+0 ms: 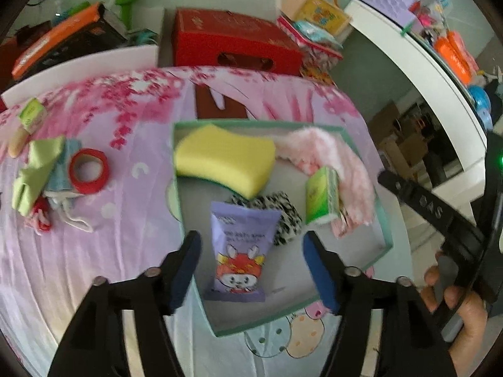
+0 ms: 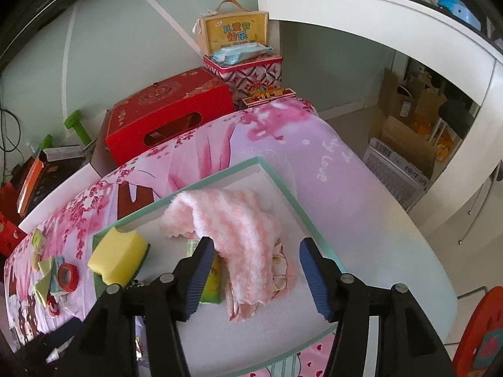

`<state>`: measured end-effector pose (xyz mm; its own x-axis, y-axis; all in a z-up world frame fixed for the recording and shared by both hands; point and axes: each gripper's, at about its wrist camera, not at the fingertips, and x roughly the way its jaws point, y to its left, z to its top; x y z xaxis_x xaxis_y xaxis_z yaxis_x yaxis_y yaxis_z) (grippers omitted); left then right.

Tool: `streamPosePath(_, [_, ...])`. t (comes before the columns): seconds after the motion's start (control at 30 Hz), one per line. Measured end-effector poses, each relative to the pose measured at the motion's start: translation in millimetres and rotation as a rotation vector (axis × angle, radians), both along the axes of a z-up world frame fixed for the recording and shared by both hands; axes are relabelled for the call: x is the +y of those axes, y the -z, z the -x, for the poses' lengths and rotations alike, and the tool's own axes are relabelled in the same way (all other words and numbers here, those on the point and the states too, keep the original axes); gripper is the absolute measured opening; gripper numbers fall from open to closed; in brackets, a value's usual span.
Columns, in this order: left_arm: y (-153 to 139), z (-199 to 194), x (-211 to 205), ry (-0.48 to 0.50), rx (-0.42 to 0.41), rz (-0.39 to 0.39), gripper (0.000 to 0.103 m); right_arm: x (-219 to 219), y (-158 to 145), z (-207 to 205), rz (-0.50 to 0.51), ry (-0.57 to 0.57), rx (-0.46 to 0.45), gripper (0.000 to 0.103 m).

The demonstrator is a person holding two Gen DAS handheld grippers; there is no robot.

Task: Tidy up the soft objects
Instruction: 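Open both tools to drop the towel and wipes pack into the tray, then move both tools back over the bed toward the green cloth and red tape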

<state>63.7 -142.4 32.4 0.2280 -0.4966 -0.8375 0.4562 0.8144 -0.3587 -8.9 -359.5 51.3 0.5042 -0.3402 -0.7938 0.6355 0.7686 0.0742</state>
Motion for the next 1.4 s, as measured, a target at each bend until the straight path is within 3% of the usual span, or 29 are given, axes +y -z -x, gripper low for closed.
streamPosePath(0.07, [-2, -5, 6, -0.028, -0.016, -0.009, 0.073, 2, 0, -1, 0.006, -0.011, 0.006, 0.07])
streamPosePath(0.2, [1, -12, 14, -0.067, -0.029, -0.041, 0.073, 7, 1, -4, 0.005, -0.037, 0.017, 0.077])
streamPosePath(0.3, [3, -15, 18, -0.091, -0.033, -0.048, 0.084, 9, 2, -5, 0.005, -0.049, 0.02, 0.083])
streamPosePath(0.4, [4, -18, 21, -0.114, -0.037, -0.051, 0.085, 10, 3, -5, 0.009, -0.052, 0.029, 0.089])
streamPosePath(0.47, [7, -19, 22, -0.124, -0.039, -0.058, 0.087, 10, 4, -5, 0.006, -0.056, 0.035, 0.1])
streamPosePath(0.5, [8, -20, 23, -0.131, -0.046, -0.064, 0.095, 11, 5, -6, 0.005, -0.058, 0.039, 0.103])
streamPosePath(0.53, [9, -20, 24, -0.143, -0.061, -0.075, 0.103, 11, 6, -6, 0.005, -0.061, 0.041, 0.103])
streamPosePath(0.63, [13, -22, 27, -0.173, -0.099, -0.116, 0.103, 13, 9, -8, 0.003, -0.077, 0.054, 0.103])
streamPosePath(1.07, [21, -29, 35, -0.191, -0.058, -0.12, 0.103, 28, 15, -19, 0.016, -0.133, 0.092, 0.103])
streamPosePath(1.4, [21, -36, 51, -0.217, -0.044, -0.115, 0.103, 45, 14, -28, -0.004, -0.168, 0.064, 0.103])
